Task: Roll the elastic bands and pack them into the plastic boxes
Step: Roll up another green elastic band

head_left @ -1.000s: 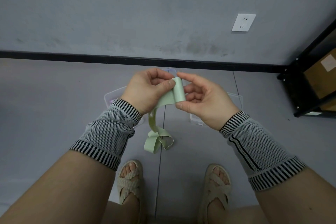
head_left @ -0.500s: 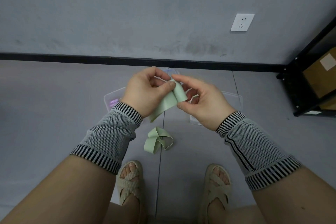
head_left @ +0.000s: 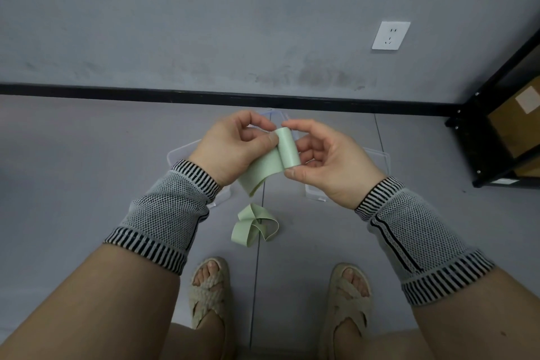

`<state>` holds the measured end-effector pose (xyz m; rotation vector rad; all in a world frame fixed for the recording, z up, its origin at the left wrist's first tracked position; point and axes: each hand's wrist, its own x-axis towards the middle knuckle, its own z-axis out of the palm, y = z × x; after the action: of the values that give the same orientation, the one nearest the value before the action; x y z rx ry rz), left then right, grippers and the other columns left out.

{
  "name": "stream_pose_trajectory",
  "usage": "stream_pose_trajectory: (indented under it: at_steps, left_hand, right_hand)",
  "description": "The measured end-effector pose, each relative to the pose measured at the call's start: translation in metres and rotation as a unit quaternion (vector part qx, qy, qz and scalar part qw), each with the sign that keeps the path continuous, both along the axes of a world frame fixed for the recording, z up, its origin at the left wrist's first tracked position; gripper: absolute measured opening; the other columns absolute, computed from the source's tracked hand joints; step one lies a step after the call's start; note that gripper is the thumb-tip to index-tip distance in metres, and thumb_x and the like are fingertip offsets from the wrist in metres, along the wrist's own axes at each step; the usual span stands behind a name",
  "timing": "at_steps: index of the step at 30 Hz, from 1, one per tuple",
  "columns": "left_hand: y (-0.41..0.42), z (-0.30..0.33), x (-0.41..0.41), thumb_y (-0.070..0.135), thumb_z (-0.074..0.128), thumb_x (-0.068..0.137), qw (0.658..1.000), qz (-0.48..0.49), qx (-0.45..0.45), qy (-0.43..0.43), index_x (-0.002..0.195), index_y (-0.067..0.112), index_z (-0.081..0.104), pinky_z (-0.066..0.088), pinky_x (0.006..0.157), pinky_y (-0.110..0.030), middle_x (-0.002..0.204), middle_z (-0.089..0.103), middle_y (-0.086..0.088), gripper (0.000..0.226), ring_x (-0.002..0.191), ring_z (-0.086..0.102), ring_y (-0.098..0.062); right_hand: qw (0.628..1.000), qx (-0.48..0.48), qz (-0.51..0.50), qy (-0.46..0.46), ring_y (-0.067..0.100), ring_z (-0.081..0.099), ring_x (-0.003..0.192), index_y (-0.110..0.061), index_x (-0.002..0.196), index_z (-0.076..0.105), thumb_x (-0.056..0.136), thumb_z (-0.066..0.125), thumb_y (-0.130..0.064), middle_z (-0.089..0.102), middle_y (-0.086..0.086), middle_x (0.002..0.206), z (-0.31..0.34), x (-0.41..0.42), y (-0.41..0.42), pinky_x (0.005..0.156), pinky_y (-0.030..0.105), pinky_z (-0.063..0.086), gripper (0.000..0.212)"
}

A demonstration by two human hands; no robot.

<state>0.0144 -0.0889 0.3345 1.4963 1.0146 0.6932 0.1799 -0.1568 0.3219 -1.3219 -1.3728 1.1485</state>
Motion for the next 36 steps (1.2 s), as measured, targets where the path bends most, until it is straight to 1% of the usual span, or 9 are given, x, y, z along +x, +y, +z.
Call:
stream_pose_trajectory:
  at_steps: [5,9,12,16,20,25,28,33,36]
  left_hand:
    - [0.003,-0.001,-0.004,0.011,0.063,0.087,0.994,-0.018,0.052,0.094,0.084,0.020,0.060,0.046,0.060,-0.022,0.063,0.065,0.003,0.010,0.058,0.057,-0.008]
    - [0.002,0.005,-0.004,0.008,0.064,0.085,0.994,0.003,0.077,0.083,0.079,0.018,0.062,0.045,0.056,-0.014,0.065,0.063,0.004,0.012,0.054,0.055,-0.001]
    - [-0.001,0.007,-0.001,0.008,0.065,0.084,0.993,0.012,0.092,0.079,0.078,0.019,0.062,0.047,0.059,-0.018,0.065,0.063,0.006,0.013,0.057,0.056,-0.003]
    - [-0.004,0.006,0.004,0.016,0.071,0.081,0.990,0.031,0.110,0.086,0.079,0.019,0.063,0.050,0.065,-0.033,0.077,0.068,-0.011,0.009,0.067,0.059,-0.016]
    - [-0.006,0.005,0.009,0.020,0.075,0.077,0.987,0.053,0.121,0.092,0.081,0.019,0.061,0.049,0.061,-0.027,0.073,0.066,-0.008,0.014,0.063,0.057,-0.013]
    - [-0.005,0.005,0.004,0.013,0.071,0.080,0.993,0.036,0.096,0.065,0.083,0.022,0.060,0.050,0.065,-0.031,0.082,0.068,-0.018,0.015,0.066,0.058,-0.016]
    - [-0.002,0.005,0.001,0.012,0.071,0.081,0.996,0.026,0.071,0.047,0.082,0.018,0.061,0.049,0.064,-0.027,0.076,0.068,-0.011,0.012,0.063,0.059,-0.012]
    - [-0.001,0.003,-0.002,0.023,0.073,0.071,0.999,0.008,0.039,0.028,0.079,0.019,0.062,0.050,0.060,-0.025,0.070,0.067,-0.005,0.013,0.062,0.061,-0.011]
    - [-0.002,0.003,0.000,0.017,0.077,0.075,0.998,0.005,0.042,0.049,0.081,0.018,0.061,0.049,0.058,-0.021,0.069,0.067,-0.003,0.017,0.060,0.060,-0.008]
  right_hand:
    - [0.999,-0.002,-0.002,0.033,0.014,0.062,0.080,-0.031,0.117,0.055,0.075,0.072,0.008,0.066,-0.005,0.086,-0.003,0.007,-0.001,0.080,0.028,0.055,0.060]
    - [0.999,0.001,-0.003,0.051,0.015,0.061,0.079,-0.031,0.114,0.055,0.074,0.071,0.010,0.066,-0.005,0.084,-0.002,0.008,0.000,0.078,0.025,0.055,0.060]
    - [1.000,0.018,-0.014,-0.004,0.015,0.055,0.073,-0.034,0.111,0.056,0.075,0.071,0.008,0.063,0.000,0.086,-0.002,0.002,0.002,0.070,0.022,0.052,0.058]
    - [0.992,0.059,-0.058,-0.093,0.006,0.053,0.065,-0.030,0.118,0.058,0.075,0.072,-0.004,0.059,-0.006,0.083,-0.007,-0.003,0.004,0.066,0.020,0.046,0.052]
    - [0.978,0.090,-0.064,-0.175,0.007,0.055,0.073,-0.031,0.125,0.057,0.076,0.070,-0.007,0.057,-0.007,0.092,-0.009,-0.003,0.005,0.073,0.023,0.050,0.056]
    - [0.995,0.063,-0.018,-0.076,0.018,0.060,0.089,-0.039,0.126,0.053,0.075,0.068,0.000,0.054,0.004,0.105,-0.010,-0.003,0.005,0.077,0.029,0.055,0.066]
    - [0.997,0.048,-0.008,-0.054,0.023,0.060,0.090,-0.041,0.128,0.048,0.075,0.070,0.002,0.054,0.005,0.104,-0.009,-0.002,0.004,0.076,0.026,0.053,0.071]
    - [0.992,0.049,-0.007,-0.112,0.013,0.058,0.075,-0.036,0.132,0.047,0.073,0.074,-0.003,0.053,0.001,0.100,-0.009,-0.004,0.004,0.075,0.027,0.053,0.073]
    - [0.986,0.059,-0.021,-0.153,0.007,0.055,0.065,-0.034,0.122,0.050,0.071,0.075,-0.006,0.054,-0.004,0.088,-0.006,-0.005,0.005,0.070,0.026,0.051,0.063]
